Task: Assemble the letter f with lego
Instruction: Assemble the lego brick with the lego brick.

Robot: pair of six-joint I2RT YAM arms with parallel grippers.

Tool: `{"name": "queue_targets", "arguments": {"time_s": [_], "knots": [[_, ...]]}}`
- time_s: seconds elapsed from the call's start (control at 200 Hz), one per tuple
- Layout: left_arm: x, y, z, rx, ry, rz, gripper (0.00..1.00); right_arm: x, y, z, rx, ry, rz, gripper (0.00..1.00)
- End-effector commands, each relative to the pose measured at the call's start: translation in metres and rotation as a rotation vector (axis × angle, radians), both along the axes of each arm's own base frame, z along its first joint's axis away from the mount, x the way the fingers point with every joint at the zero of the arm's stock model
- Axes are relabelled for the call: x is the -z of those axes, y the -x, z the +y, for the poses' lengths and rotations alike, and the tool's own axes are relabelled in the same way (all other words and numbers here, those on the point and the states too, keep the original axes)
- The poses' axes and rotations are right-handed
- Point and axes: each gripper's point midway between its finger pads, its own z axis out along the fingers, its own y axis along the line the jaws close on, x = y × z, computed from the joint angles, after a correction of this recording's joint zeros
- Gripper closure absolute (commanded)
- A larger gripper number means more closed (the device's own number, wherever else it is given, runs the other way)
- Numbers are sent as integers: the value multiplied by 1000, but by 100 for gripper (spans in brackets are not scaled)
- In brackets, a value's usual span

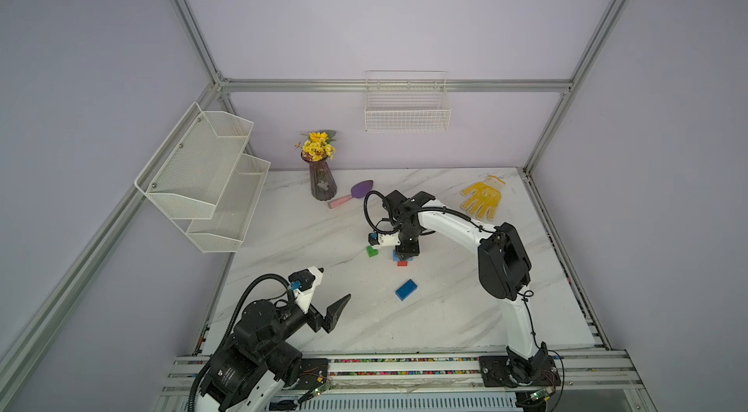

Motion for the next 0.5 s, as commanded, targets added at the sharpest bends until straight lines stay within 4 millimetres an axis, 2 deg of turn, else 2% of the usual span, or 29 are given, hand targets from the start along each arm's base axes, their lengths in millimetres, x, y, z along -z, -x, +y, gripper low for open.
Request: {"name": "queue_targets", "arguments": {"time_s": [0.0, 0.255, 0.495], "knots": [[-2, 1, -5, 34, -13, -28, 0, 63, 40, -17, -8, 123, 221, 100], [-1, 1, -6, 36, -14, -25, 0, 74, 37, -15, -7, 126, 235, 100], [-1, 1, -6, 38, -14, -23, 0, 59, 30, -15, -10, 115, 179, 100]]}}
